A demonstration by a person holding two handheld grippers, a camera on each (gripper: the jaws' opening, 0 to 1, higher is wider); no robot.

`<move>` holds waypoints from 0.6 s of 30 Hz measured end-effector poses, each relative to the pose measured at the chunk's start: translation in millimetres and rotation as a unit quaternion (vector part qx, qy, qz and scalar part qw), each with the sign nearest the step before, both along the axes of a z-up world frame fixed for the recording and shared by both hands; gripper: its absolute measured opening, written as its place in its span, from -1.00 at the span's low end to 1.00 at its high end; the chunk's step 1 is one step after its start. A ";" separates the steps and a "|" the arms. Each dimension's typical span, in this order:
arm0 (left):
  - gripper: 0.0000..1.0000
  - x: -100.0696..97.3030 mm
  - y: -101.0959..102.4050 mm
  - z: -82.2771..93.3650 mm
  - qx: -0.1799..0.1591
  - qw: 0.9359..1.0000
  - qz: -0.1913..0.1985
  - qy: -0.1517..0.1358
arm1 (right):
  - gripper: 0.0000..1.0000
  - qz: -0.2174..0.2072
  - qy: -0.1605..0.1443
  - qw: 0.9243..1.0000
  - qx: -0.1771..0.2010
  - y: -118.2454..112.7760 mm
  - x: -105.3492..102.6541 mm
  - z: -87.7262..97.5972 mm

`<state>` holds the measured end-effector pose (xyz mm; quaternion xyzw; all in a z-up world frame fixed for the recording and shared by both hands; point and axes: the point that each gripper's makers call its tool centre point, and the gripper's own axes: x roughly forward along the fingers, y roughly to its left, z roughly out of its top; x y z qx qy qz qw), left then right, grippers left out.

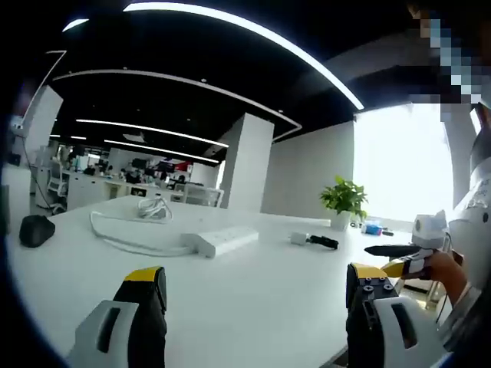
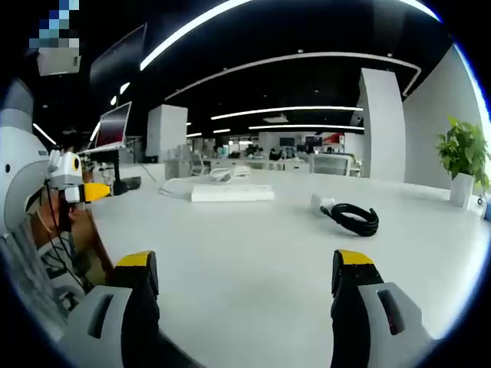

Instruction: Straighten the power strip on the desk, plug the charger into it

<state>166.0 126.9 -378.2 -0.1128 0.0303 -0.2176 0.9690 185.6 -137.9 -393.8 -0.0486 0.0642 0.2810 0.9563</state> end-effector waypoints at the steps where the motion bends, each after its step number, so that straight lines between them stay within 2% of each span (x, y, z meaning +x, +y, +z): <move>1: 0.99 0.1 -0.2 -0.3 0.001 1.000 0.000 0.001 | 0.86 0.000 0.000 1.000 0.000 0.1 0.0 0.3; 18: 0.99 -1.2 5.3 -7.6 0.015 1.000 0.007 0.020 | 0.86 -0.008 0.006 1.000 -0.005 -1.7 -2.9 0.2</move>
